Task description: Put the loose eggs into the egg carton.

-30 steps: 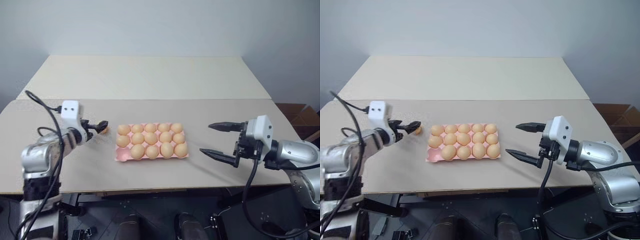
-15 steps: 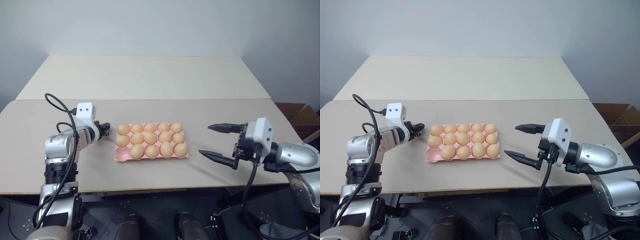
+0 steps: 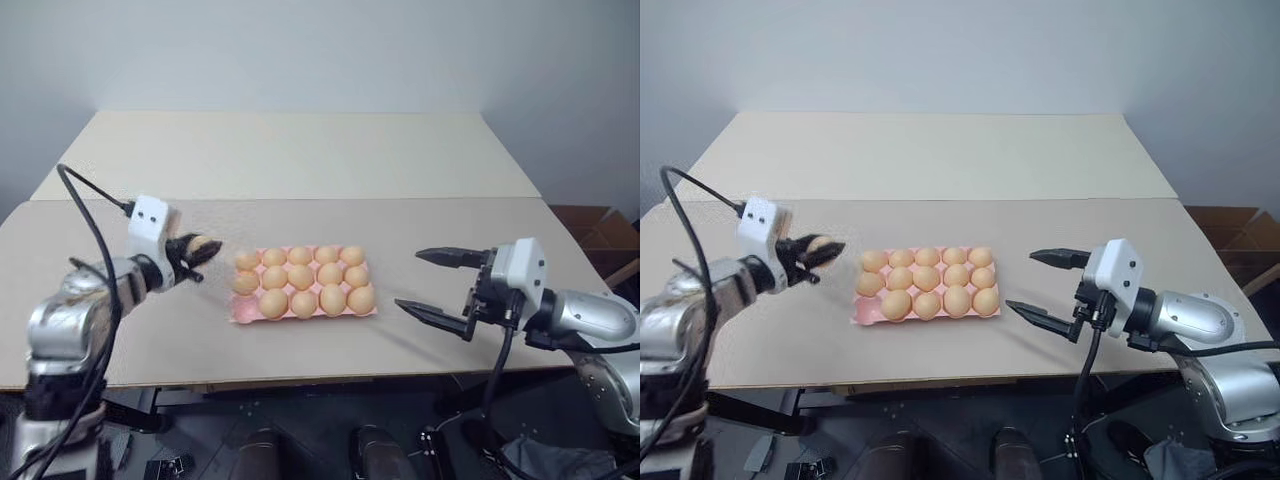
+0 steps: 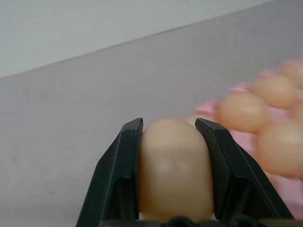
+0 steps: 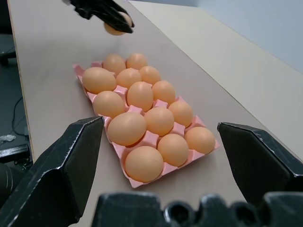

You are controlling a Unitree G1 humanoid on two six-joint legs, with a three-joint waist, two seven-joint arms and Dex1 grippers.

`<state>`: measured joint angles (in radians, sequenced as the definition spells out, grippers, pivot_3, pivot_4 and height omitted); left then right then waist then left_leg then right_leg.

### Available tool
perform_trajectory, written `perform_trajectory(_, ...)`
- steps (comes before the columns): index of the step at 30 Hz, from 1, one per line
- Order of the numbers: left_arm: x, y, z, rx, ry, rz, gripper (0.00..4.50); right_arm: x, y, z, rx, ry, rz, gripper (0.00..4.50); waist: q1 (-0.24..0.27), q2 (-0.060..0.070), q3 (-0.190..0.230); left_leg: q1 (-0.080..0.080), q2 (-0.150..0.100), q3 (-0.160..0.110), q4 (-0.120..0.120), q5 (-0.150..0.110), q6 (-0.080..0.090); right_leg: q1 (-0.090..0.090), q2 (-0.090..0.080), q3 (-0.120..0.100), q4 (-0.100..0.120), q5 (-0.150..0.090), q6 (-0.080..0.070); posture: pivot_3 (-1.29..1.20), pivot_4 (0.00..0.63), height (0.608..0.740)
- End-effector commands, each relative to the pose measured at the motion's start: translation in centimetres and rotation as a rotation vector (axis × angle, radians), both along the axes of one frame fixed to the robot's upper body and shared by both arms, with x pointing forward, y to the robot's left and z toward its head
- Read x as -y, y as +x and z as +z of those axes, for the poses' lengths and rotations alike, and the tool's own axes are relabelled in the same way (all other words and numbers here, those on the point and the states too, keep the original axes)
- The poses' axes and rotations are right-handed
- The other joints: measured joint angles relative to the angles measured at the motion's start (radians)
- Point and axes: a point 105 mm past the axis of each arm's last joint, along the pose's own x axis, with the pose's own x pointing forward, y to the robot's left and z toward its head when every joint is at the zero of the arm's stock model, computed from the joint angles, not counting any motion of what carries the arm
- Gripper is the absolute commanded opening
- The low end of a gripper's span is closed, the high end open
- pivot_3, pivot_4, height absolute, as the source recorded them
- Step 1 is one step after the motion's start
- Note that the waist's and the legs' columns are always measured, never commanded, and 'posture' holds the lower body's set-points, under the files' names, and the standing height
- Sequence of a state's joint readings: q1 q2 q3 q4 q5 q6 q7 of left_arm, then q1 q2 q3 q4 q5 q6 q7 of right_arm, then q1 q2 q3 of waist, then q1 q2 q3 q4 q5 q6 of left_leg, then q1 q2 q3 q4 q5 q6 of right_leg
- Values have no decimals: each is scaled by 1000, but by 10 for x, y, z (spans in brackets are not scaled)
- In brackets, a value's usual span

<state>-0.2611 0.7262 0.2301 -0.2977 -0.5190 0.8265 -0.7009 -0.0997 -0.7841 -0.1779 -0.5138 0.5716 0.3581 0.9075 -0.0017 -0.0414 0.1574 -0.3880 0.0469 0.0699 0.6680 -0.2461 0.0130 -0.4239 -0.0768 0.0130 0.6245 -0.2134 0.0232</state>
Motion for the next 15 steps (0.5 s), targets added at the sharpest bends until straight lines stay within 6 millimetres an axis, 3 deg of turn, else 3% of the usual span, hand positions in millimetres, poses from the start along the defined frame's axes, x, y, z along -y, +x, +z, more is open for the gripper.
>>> perform_trajectory(1, 15, -21, 11, 68, -10, -179, 1563, -2, -5, 9, 46, 10, 3, 4500, 1, 0, 0, 0, 0, 0, 0, 0, 0, 0, 0, 0, 0, 0, 0, 0, 150, 740)
perform_trajectory(9, 29, -26, -9, 46, 32, -261, 1563, -5, -7, 8, 46, 25, -7, 4500, 13, 0, 0, 0, 0, 0, 1, 0, 0, 0, 1, -1, 0, 0, -1, 0, 150, 740)
perform_trajectory(15, 33, -22, -6, 56, 9, -277, 3391, -5, -7, 8, 50, 29, -17, 4500, 12, 0, 0, -1, 1, -1, 1, 0, 0, 0, 1, -1, 0, 0, 0, 0, 150, 740)
